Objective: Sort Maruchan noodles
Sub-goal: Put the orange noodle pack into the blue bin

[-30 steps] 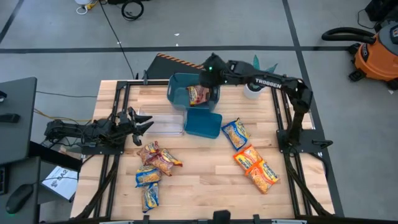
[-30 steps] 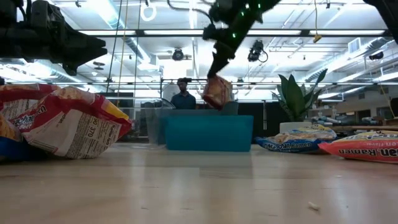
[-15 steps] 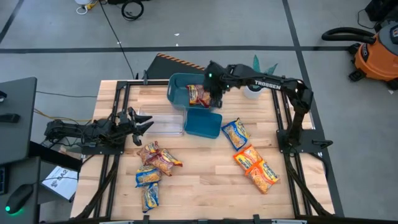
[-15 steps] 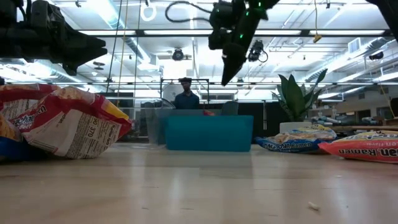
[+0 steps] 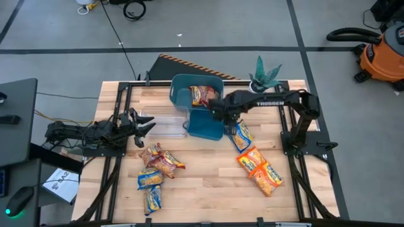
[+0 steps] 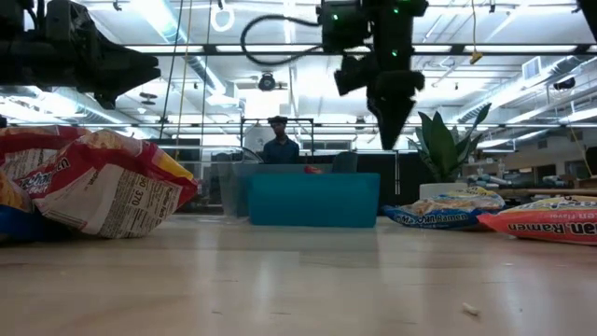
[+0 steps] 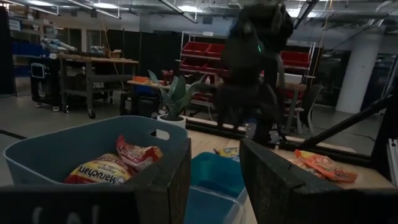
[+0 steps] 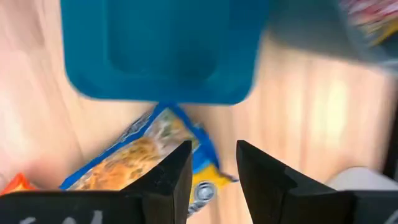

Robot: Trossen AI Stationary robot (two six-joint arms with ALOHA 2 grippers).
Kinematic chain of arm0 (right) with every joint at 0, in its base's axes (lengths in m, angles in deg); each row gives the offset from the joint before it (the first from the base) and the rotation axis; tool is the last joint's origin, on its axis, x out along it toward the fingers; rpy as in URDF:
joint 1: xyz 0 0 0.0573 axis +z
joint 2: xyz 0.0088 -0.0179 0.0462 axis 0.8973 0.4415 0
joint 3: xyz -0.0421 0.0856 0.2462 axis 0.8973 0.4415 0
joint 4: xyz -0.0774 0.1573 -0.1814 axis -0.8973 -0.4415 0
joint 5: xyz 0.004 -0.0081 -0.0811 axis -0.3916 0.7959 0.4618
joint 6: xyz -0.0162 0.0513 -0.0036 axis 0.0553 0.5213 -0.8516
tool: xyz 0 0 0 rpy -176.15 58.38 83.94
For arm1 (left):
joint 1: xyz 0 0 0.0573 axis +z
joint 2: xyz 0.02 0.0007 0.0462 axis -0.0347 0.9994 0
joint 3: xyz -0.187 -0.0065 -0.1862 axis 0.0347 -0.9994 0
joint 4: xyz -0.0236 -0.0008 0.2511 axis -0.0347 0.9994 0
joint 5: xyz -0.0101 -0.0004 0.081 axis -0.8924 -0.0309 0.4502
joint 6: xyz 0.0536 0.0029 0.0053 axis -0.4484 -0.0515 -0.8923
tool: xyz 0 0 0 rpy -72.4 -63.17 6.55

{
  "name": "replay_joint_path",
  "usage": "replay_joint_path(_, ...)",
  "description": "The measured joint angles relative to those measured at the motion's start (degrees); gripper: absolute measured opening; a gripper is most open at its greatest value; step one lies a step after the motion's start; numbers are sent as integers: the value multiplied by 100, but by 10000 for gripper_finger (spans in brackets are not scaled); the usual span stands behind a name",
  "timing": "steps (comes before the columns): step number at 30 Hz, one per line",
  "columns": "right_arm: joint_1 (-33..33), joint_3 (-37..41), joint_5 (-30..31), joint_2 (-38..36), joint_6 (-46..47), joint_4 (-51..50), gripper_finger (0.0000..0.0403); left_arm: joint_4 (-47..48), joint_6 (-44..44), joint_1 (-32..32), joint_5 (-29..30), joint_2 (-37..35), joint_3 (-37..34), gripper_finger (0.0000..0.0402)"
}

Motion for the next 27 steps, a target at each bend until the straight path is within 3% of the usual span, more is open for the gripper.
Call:
replay_joint_path(10,601,1070,-336,-9,692,169,131,22,209,-2,-2,0,2,142)
replay_joint_path(15,1079,1159,-1265,-9,1071,-44,133,26,322,-1,-2,0,2,142)
replay_joint_path(22,2447,1161,-2145,-9,1392,243,134,28,302,0,-2,0,1,142)
replay_joint_path(27,3091,1199,-1853,-9,2102,541,134,-23,299,-2,-2,0,2,142)
